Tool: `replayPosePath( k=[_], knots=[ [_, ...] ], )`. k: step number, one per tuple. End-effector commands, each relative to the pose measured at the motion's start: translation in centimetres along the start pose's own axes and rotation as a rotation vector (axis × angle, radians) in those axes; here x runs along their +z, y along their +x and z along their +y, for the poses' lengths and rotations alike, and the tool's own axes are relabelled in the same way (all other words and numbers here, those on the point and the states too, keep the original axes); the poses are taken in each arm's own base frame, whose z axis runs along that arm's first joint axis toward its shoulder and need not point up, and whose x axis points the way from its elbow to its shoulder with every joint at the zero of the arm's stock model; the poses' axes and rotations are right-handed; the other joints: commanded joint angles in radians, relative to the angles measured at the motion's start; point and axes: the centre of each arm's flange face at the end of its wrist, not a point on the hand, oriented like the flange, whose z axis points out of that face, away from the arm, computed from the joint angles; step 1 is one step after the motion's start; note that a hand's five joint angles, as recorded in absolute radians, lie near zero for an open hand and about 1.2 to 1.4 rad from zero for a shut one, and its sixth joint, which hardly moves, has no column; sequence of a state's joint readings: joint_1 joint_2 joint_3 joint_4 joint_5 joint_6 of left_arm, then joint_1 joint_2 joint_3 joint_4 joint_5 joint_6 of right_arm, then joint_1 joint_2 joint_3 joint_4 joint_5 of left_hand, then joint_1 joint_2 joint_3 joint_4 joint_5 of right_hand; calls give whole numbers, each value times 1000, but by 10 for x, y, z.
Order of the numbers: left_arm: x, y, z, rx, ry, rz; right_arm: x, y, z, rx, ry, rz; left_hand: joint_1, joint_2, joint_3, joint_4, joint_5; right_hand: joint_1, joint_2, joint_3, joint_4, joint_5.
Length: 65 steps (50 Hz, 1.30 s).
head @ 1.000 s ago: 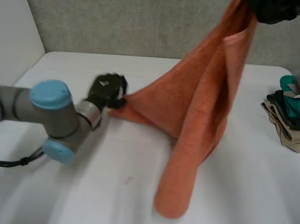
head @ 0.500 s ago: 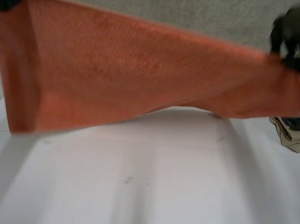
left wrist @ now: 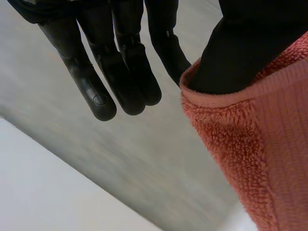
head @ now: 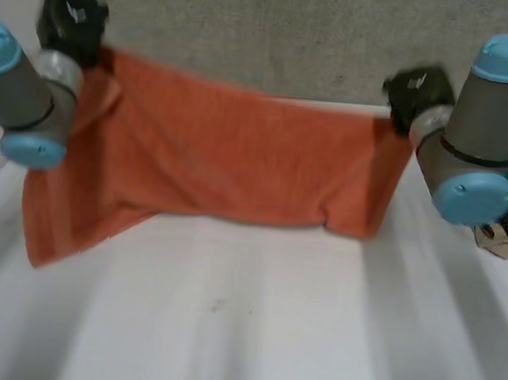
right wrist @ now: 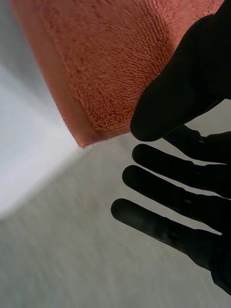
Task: Fold the laundry.
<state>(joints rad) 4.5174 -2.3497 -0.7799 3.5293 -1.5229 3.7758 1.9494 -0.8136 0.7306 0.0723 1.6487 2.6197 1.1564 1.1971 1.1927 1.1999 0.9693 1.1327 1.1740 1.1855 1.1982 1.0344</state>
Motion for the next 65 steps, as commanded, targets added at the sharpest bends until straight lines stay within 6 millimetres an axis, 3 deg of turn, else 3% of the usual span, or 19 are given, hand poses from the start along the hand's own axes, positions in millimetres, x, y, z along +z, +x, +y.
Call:
replayPosePath(
  k=[1, 5, 11, 18, 22, 25, 28, 31, 32, 34, 42, 49, 54, 65],
  knots=[
    [39, -93, -83, -182, 537, -400, 23, 61, -80, 103, 510, 361, 240, 199, 204, 196, 252, 264, 222, 211, 198, 187],
    [36, -120, -110, -272, 711, -431, 17, 75, -107, 106, 643, 399, 240, 199, 204, 196, 252, 264, 222, 211, 198, 187],
    [33, -108, -95, -285, 634, -317, 10, 61, -110, 71, 627, 263, 240, 199, 204, 196, 252, 264, 222, 211, 198, 187],
    [10, -74, -37, -297, 396, -187, 5, 48, -72, 55, 447, 150, 240, 199, 204, 196, 252, 264, 222, 211, 198, 187],
    [-13, -47, -4, -300, 275, -78, -1, 28, -38, 42, 339, 27, 240, 199, 204, 196, 252, 264, 222, 211, 198, 187],
    [-37, -22, 21, -292, 168, 13, -15, 2, 2, 37, 179, -115, 240, 199, 204, 196, 252, 264, 222, 211, 198, 187],
    [-55, -8, 36, -260, 92, 67, -27, -10, 22, 36, 80, -180, 240, 199, 204, 196, 252, 258, 216, 205, 192, 181],
    [-72, -3, 43, -181, 32, 101, -43, -16, 42, 46, -53, -223, 240, 199, 204, 196, 252, -506, -548, -559, -572, -583],
    [-77, -6, 39, -146, 25, 107, -51, -15, 46, 54, -120, -233, 240, 199, 204, 196, 252, -820, -861, -872, -885, -896],
    [-81, -11, 30, -119, 29, 105, -59, -15, 48, 69, -185, -232, 240, 199, 204, 196, 252, -958, -999, -1011, -1024, -1034],
    [-95, -40, -43, -97, 145, 121, -94, -25, 25, 354, -337, -172, 240, 199, 204, 196, 252, -958, -999, -1011, -1024, -1034],
    [-114, -61, -109, -106, 223, 146, -114, -74, 13, 547, -351, -301, 240, 199, 204, 196, 252, -958, -999, -1011, -1024, -1034],
    [-127, -76, -151, -114, 296, 145, -111, -110, 13, 614, -299, -337, 240, 199, 204, 196, 252, -958, -999, -1011, -1024, -1034],
    [-156, -93, -205, -216, 384, 173, -88, -153, 31, 596, -213, -264, 240, 199, 204, 196, 252, -958, -999, -1011, -1024, -1034]
  ],
)
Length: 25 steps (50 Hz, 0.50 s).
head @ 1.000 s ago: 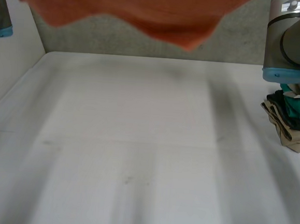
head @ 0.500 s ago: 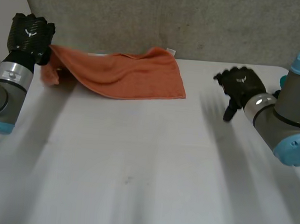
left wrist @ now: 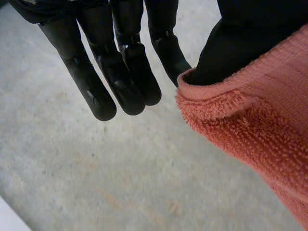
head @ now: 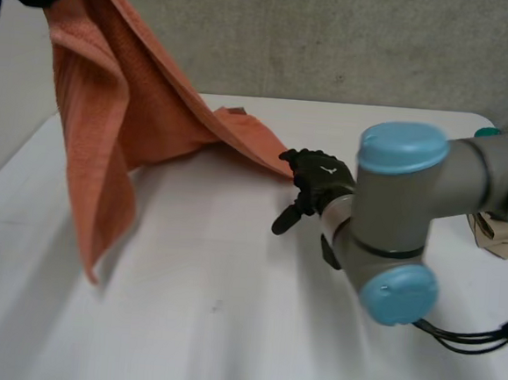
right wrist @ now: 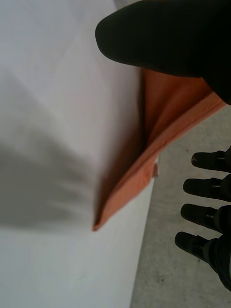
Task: Fold the laundry.
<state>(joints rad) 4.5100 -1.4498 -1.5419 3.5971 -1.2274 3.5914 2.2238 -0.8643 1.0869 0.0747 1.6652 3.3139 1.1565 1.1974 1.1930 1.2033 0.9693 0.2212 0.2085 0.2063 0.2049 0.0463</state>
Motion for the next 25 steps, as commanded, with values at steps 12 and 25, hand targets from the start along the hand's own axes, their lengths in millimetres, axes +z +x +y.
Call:
replayPosePath(
  k=[12, 25],
  knots=[
    [-15, -15, -79, -113, 161, -3, 39, -26, 55, 33, 0, -21, 240, 199, 203, 193, 252, -47, -34, -32, -30, -46],
    [-11, -17, -78, -127, 145, -19, 16, -20, 34, 156, -26, -31, 240, 199, 203, 193, 252, 164, 177, 179, 181, 165]
  ],
)
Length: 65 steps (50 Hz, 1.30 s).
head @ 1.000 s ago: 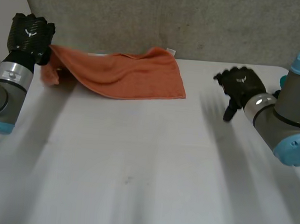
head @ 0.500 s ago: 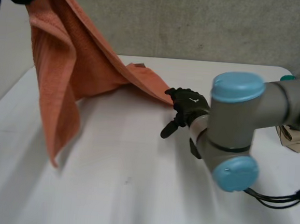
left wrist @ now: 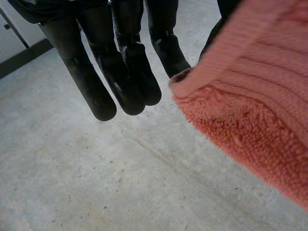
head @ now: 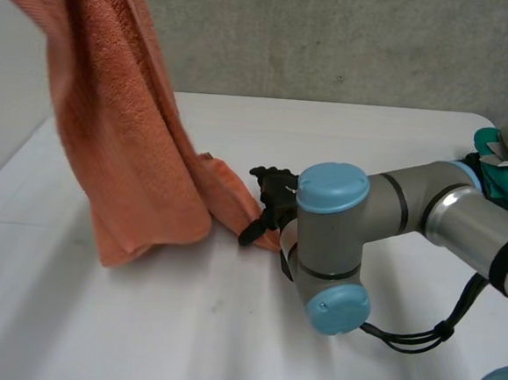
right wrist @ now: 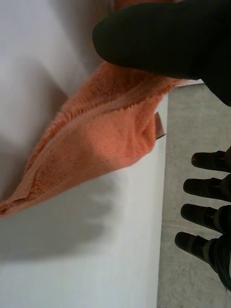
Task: Fold the laundry.
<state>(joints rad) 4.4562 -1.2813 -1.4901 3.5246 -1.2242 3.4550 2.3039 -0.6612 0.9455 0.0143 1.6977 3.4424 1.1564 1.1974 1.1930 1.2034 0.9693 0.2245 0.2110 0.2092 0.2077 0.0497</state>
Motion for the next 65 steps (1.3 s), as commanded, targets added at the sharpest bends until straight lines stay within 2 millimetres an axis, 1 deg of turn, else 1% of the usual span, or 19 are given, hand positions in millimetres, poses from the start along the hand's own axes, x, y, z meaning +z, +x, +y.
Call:
replayPosePath(
  k=[1, 3, 5, 11, 14, 17, 19, 23, 25, 26, 30, 34, 40, 46, 51, 53, 59, 61, 65],
  knots=[
    [1, 1, 1, -10, -11, -4, -16, 6, -11, 62, -22, 0, 240, 199, 203, 193, 252, 316, 329, 331, 333, 316],
    [0, 3, -2, -18, -8, 1, -14, 5, -7, 74, -28, -20, 240, 199, 203, 193, 252, 533, 547, 549, 550, 534],
    [0, 4, -7, -34, -3, 4, -7, 2, 2, 92, -37, -60, 240, 199, 203, 193, 252, 1168, 1181, 1183, 1184, 1168],
    [1, 1, -13, -57, -1, -10, -2, 12, 6, 161, -100, -57, 240, 199, 203, 193, 252, 1172, 1185, 1187, 1189, 1172],
    [2, -5, -7, -44, -20, -22, -12, 40, -39, 130, -47, 47, 240, 199, 203, 193, 252, 1172, 1185, 1187, 1189, 1172],
    [3, -17, 9, -10, -60, -41, -38, 68, -107, 9, 80, 142, 240, 199, 203, 193, 252, 1172, 1185, 1187, 1189, 1172],
    [4, -27, 24, 13, -99, -45, -65, 75, -158, -135, 197, 165, 240, 199, 203, 193, 252, 1172, 1185, 1187, 1189, 1172],
    [1, -42, 52, 37, -177, -35, -116, 65, -215, -391, 326, 131, 240, 199, 203, 193, 252, 1172, 1185, 1187, 1189, 1172],
    [-1, -49, 65, 41, -219, -32, -127, 61, -223, -436, 347, 115, 240, 199, 203, 193, 252, 1172, 1185, 1187, 1189, 1172],
    [-4, -55, 76, 39, -261, -32, -158, 52, -246, -534, 393, 102, 240, 199, 203, 193, 252, 1172, 1185, 1187, 1189, 1172],
    [-9, -58, 97, 11, -349, -16, -195, 56, -270, -631, 393, 174, 240, 199, 203, 193, 252, 1172, 1185, 1187, 1189, 1172],
    [-17, -52, 120, -38, -441, -4, -205, 63, -271, -694, 289, 189, 240, 199, 203, 193, 252, 1172, 1185, 1187, 1189, 1172],
    [-37, -35, 179, -63, -633, 39, -181, 79, -240, -804, 24, 177, 240, 199, 203, 193, 252, 1172, 1185, 1187, 1189, 1172],
    [-58, 7, 244, 12, -814, 136, -125, 114, -193, -857, -233, 190, 240, 199, 203, 193, 252, 1172, 1185, 1187, 1189, 1172],
    [-52, 26, 288, 140, -844, 167, -73, 131, -176, -860, -193, 233, 240, 199, 203, 193, 252, 1172, 1185, 1187, 1189, 1172],
    [-35, 28, 304, 208, -797, 156, -50, 131, -182, -856, -73, 280, 240, 199, 203, 193, 252, 1172, 1185, 1187, 1189, 1172],
    [40, 9, 299, 308, -513, 15, -20, 127, -231, -760, 374, 401, 240, 199, 203, 193, 252, 1172, 1185, 1187, 1189, 1172],
    [76, -12, 278, 334, -321, -96, -22, 119, -261, -724, 593, 429, 240, 199, 203, 193, 252, 1172, 1185, 1187, 1189, 1172],
    [116, -47, 228, 324, 47, -273, -37, 106, -305, -710, 898, 491, 240, 199, 203, 193, 252, 1172, 1185, 1187, 1189, 1172]
  ],
)
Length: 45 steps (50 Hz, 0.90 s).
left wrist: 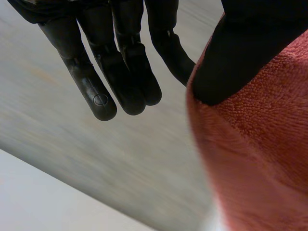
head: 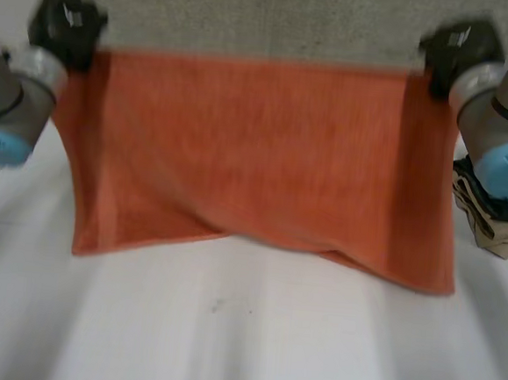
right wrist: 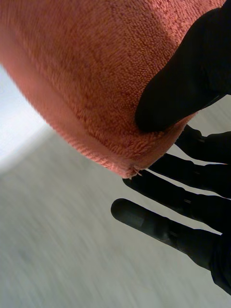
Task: Fold the laundry.
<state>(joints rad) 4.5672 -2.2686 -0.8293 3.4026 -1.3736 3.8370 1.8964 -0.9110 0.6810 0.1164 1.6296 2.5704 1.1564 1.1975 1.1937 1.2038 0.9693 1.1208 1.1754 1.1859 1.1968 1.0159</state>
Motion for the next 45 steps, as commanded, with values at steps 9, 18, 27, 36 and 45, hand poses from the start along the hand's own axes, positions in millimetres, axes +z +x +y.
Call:
replayPosePath(
  k=[9, 18, 27, 36, 45],
  knots=[
    [33, -111, -95, -125, 689, -443, 9, 43, -92, 79, 543, 286, 240, 199, 203, 192, 252, 275, 221, 210, 199, 206],
    [16, -68, -42, -216, 477, -278, -1, -10, -26, 51, 291, 22, 240, 199, 203, 192, 252, 275, 221, 210, 199, 206],
    [-45, 26, 42, -216, 126, 52, -26, -65, 63, 28, -18, -228, 240, 199, 203, 192, 252, 275, 221, 210, 199, 206],
    [-124, 52, 87, -102, -354, 288, -83, -63, 95, -107, -398, -497, 240, 199, 203, 192, 252, 275, 221, 210, 199, 206],
    [-217, 35, 68, 64, -642, 509, -188, -16, 70, -250, -804, -805, 240, 199, 203, 192, 252, 275, 221, 210, 199, 206]
  ],
)
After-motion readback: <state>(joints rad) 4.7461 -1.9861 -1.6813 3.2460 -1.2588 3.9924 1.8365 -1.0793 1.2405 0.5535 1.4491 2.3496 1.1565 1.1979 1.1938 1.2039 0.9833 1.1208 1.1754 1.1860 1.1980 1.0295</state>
